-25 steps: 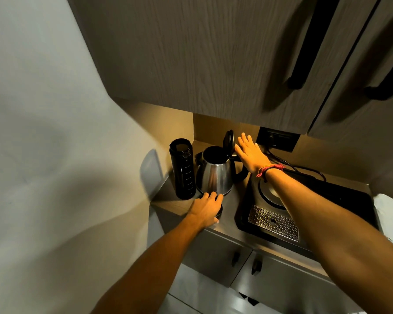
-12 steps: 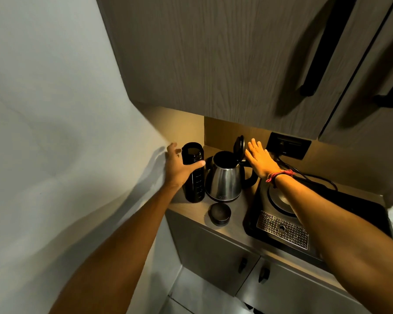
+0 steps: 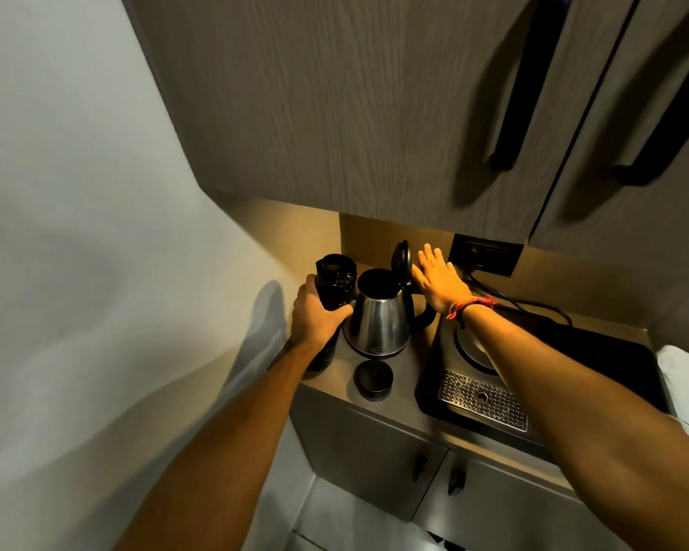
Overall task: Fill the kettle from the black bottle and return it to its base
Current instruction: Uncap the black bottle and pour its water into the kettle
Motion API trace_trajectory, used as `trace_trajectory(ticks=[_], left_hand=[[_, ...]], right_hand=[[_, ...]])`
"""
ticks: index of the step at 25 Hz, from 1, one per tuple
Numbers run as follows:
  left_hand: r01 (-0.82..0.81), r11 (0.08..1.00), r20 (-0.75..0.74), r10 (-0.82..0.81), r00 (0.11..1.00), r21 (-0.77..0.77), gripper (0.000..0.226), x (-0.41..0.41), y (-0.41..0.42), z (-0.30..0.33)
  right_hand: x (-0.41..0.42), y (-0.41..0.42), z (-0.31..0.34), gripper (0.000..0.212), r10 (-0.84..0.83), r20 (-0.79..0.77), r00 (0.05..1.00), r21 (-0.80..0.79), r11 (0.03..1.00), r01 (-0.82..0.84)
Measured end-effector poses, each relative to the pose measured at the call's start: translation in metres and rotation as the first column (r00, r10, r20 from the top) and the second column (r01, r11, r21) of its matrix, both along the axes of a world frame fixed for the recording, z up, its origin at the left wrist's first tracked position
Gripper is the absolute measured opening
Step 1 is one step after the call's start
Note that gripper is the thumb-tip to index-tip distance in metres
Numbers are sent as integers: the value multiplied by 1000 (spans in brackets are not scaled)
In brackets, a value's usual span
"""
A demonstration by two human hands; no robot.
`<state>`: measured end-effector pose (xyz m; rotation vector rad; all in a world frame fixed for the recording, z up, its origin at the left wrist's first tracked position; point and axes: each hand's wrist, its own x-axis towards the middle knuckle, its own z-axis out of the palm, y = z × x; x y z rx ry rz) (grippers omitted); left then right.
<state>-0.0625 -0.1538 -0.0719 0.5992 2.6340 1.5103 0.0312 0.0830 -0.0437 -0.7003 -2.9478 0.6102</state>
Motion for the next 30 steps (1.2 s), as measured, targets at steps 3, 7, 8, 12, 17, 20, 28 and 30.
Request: trace_trajectory(ticks=[3, 7, 8, 12, 17, 20, 28, 30], left_hand=[[34, 984, -110, -54, 992, -177, 75, -5, -3, 9], [51, 866, -230, -188, 955, -497, 83, -15, -2, 20], [47, 824, -231, -213, 949, -564, 89, -15, 1, 23], [0, 722, -261, -250, 932, -691, 94, -18, 7, 33], [-25, 663, -282, -284, 916, -749, 85, -17, 11, 46], [-38, 618, -284, -304, 909, -785, 86, -18, 14, 51], [-70, 538, -300, -353, 886, -840, 88, -22, 12, 53], [-72, 537, -302, -353, 885, -840, 87, -21, 12, 54]], right_hand=[[0, 1, 1, 60, 1, 7, 1000, -4, 1000, -1], [0, 1, 1, 60, 12, 23, 1000, -12, 1000, -12], [1, 3, 0, 60, 17, 22, 1000, -9, 1000, -17], [0, 4, 0, 60, 29, 17, 999, 4, 1000, -29], [-1, 5, -2, 61, 34, 11, 999, -4, 999, -34], [1, 5, -3, 62, 32, 6, 999, 5, 999, -32], [1, 6, -3, 62, 36, 5, 999, 26, 999, -36], [1, 6, -2, 62, 35, 3, 999, 30, 999, -35]])
